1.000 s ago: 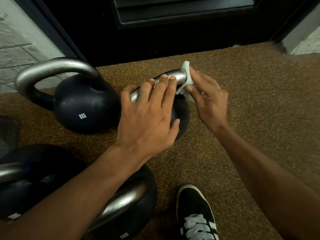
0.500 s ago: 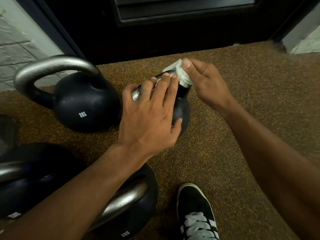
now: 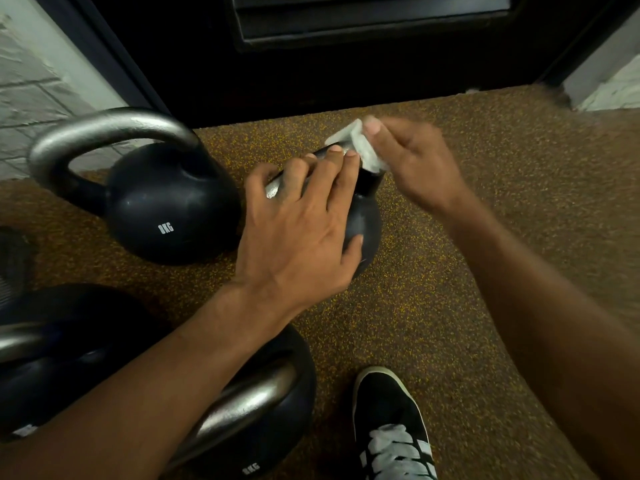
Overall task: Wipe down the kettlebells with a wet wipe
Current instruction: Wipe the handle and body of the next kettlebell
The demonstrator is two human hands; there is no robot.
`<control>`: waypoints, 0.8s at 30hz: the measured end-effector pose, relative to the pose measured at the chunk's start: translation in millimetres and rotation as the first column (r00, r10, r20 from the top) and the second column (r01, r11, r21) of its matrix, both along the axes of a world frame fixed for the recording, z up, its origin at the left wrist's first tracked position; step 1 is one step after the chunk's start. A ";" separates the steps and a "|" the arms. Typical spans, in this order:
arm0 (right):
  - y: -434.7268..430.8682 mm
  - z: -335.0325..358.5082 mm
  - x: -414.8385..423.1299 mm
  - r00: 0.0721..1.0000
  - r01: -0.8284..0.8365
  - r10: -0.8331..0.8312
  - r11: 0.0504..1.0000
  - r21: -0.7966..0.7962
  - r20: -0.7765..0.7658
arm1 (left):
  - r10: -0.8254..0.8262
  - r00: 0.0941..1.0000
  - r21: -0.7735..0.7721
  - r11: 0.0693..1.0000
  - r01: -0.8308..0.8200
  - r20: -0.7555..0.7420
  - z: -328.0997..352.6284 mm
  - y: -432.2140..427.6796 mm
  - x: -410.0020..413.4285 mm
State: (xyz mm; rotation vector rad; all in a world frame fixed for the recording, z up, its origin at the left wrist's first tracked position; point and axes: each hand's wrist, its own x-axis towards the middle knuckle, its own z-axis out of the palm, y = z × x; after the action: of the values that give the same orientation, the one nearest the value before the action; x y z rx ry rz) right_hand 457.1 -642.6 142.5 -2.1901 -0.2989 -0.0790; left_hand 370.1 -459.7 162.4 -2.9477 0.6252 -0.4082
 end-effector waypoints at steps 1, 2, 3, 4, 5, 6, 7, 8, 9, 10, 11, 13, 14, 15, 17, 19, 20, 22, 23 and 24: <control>3.5 -7.0 -13.1 0.988 0.092 -0.087 0.995 -0.033 0.126 | 0.003 1.000 -0.004 1.000 -0.003 0.000 -0.2 -0.5 -0.3; 9.1 -14.7 -23.2 0.961 0.191 -0.175 0.980 -0.051 0.216 | 0.007 1.000 -0.011 1.000 -0.007 -0.001 -0.2 -1.3 -0.4; 17.3 -17.2 -32.9 0.927 0.290 -0.266 0.956 -0.055 0.264 | 0.010 1.000 -0.020 1.000 -0.010 -0.004 -0.3 -2.0 -0.5; 24.8 -19.7 -39.4 0.896 0.374 -0.350 0.927 -0.038 0.275 | 0.012 1.000 -0.032 0.999 -0.012 -0.008 -0.4 -2.6 -0.7; 31.4 -19.2 -44.8 0.875 0.428 -0.409 0.903 -0.021 0.259 | 0.013 1.000 -0.045 0.999 -0.013 -0.009 -0.3 -2.8 -1.2; 36.0 -17.7 -47.6 0.865 0.459 -0.446 0.888 -0.004 0.229 | 0.013 1.000 -0.053 0.998 -0.014 -0.009 -0.3 -2.9 -1.5; 40.1 -14.4 -50.0 0.862 0.476 -0.469 0.880 0.011 0.191 | 0.013 1.000 -0.056 0.998 -0.013 -0.008 -0.1 -2.8 -1.6; 42.8 -12.0 -51.2 0.860 0.485 -0.484 0.874 0.035 0.159 | 0.012 1.000 -0.056 0.998 -0.013 -0.007 -0.1 -2.8 -1.7; 45.4 -9.9 -51.4 0.859 0.491 -0.495 0.869 0.066 0.131 | 0.011 1.000 -0.057 0.998 -0.011 -0.006 -0.1 -2.8 -1.5; 47.3 -9.3 -51.3 0.851 0.505 -0.513 0.858 0.089 0.113 | 0.009 1.000 -0.061 0.998 -0.010 -0.004 -0.1 -2.9 -1.4; 48.6 -8.9 -51.7 0.838 0.528 -0.536 0.843 0.099 0.096 | 0.009 1.000 -0.064 0.998 -0.009 -0.004 0.0 -2.9 -1.4; 49.4 -9.7 -51.7 0.816 0.573 -0.578 0.812 0.112 0.012 | 0.008 1.000 -0.063 0.998 -0.008 -0.006 0.1 -2.7 -1.1; 49.9 -9.7 -51.1 0.809 0.587 -0.585 0.797 0.139 -0.061 | 0.007 1.000 -0.060 0.998 -0.007 -0.006 -0.1 -2.3 -0.5; 51.2 -10.0 -50.8 0.797 0.604 -0.587 0.776 0.180 -0.144 | 0.006 1.000 -0.058 0.998 -0.006 -0.009 0.0 -2.0 -0.5; 56.7 -7.3 -50.4 0.738 0.672 -0.580 0.678 0.298 -0.345 | 0.009 1.000 -0.056 0.998 -0.010 -0.015 0.4 -1.7 -0.8; 63.4 -0.6 -49.2 0.654 0.754 -0.499 0.492 0.436 -0.569 | 0.013 1.000 -0.051 0.999 -0.014 -0.020 0.9 -2.1 -1.1; 65.2 3.5 -48.4 0.630 0.774 -0.402 0.396 0.494 -0.665 | 0.012 1.000 -0.049 0.999 -0.013 -0.021 1.3 -2.4 -1.0; 66.3 14.6 -48.6 0.582 0.809 -0.221 0.253 0.530 -0.783 | 0.011 1.000 -0.047 0.999 -0.012 -0.023 1.8 -2.3 -1.0; 65.3 19.5 -48.9 0.547 0.832 -0.171 0.220 0.509 -0.820 | 0.010 1.000 -0.046 0.999 -0.011 -0.022 2.0 -2.1 -0.8; 64.9 23.7 -49.1 0.509 0.854 -0.150 0.208 0.476 -0.848 | 0.007 1.000 -0.047 0.999 -0.008 -0.020 2.0 -1.7 -0.7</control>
State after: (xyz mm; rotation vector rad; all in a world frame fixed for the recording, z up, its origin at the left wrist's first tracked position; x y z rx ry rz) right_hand 408.0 -577.8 166.2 -0.9455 0.8651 0.1199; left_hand 369.5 -461.5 164.4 -3.0014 0.6154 -0.3988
